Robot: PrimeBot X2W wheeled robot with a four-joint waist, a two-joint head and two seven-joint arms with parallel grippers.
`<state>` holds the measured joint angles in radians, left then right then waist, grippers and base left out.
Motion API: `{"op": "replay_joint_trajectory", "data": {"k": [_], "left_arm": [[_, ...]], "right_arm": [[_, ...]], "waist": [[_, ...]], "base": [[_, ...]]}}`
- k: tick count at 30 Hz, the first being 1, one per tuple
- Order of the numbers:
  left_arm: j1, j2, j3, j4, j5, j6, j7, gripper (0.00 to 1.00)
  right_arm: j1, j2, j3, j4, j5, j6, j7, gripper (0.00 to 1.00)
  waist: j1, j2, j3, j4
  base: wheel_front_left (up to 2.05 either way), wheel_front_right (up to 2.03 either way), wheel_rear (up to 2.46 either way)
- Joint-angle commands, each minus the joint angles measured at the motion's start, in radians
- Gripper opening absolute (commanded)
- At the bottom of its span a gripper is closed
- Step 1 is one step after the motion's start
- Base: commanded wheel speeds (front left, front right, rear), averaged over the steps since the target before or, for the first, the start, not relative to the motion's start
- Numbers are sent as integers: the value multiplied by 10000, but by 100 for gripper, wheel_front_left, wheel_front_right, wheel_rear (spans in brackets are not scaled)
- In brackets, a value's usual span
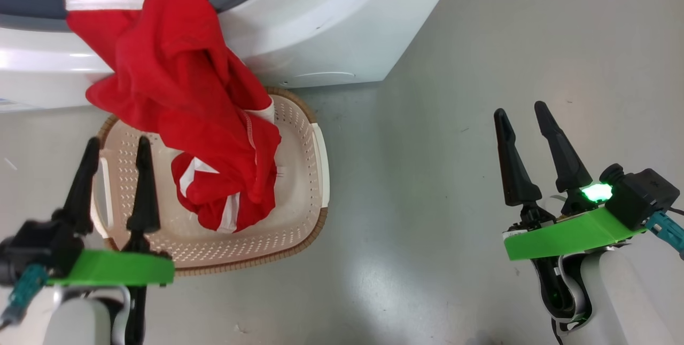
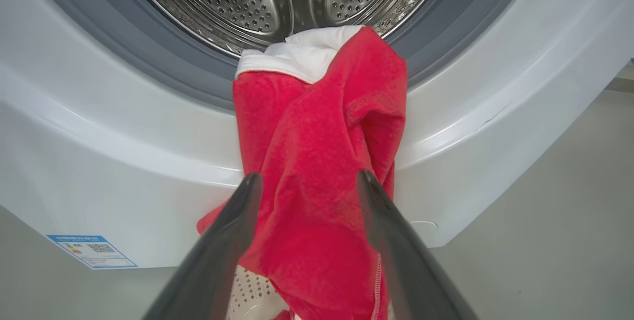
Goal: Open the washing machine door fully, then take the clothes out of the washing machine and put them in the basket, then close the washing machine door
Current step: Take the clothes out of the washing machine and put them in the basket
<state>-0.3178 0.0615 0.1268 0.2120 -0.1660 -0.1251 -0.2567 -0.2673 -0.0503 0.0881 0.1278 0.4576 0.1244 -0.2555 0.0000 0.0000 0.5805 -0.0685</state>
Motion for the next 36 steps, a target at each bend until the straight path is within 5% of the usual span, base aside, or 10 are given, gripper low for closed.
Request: {"op": "replay_joint_trajectory", "data": {"k": [1, 22, 36], "left_arm": [[332, 157, 327, -285, 144, -56, -51, 100], [766, -26, 543, -1258, 207, -56, -51, 100], [-2116, 940, -866, 1007, -687, -56, -51, 100]], "right_arm": [[312, 1, 208, -202, -121, 63, -63, 100], [303, 1, 124, -221, -97, 63, -63, 100], [81, 1, 123, -248, -128, 63, -63, 100]], "waist": [[0, 0, -15, 12], [0, 0, 47, 59], [0, 0, 343, 207]], "base": [[0, 0, 0], [0, 0, 0], [0, 0, 0]]}}
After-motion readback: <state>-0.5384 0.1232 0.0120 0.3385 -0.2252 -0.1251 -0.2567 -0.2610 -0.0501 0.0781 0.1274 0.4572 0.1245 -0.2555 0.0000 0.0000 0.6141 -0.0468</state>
